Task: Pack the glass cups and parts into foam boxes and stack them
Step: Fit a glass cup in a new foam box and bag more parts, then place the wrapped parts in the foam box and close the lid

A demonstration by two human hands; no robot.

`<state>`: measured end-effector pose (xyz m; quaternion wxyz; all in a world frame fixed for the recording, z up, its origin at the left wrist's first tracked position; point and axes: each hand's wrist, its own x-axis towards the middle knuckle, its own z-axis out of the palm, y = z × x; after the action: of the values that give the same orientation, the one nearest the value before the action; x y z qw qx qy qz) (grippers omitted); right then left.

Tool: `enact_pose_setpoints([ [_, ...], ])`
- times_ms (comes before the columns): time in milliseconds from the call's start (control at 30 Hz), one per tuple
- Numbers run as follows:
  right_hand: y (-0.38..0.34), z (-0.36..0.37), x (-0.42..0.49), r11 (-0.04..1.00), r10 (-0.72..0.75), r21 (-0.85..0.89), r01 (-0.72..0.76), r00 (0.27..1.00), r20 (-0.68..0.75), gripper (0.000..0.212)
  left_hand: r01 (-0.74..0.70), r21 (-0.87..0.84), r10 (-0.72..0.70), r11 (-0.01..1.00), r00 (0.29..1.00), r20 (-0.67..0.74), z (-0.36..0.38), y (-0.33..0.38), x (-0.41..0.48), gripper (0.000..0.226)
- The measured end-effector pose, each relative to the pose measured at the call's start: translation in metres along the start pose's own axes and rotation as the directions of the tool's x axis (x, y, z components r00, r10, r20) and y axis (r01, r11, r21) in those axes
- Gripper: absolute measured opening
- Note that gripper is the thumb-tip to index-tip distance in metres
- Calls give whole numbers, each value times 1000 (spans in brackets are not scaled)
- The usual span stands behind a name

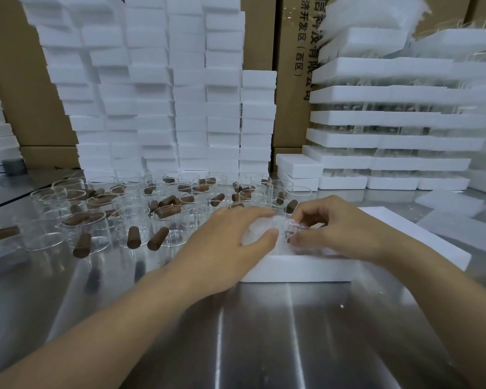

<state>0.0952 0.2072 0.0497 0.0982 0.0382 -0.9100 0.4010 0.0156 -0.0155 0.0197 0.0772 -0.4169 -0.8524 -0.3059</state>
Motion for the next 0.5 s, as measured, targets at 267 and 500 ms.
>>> enact_pose_setpoints([
  [267, 1, 22, 10, 954, 103, 301, 4, 936, -337, 29, 38, 88, -37, 995, 999, -20, -5, 5, 2, 53],
  [500, 18, 4, 12, 982, 171, 31, -188, 798, -579, 13, 46, 113, -50, 993, 998, 33, -5, -1, 0, 58],
])
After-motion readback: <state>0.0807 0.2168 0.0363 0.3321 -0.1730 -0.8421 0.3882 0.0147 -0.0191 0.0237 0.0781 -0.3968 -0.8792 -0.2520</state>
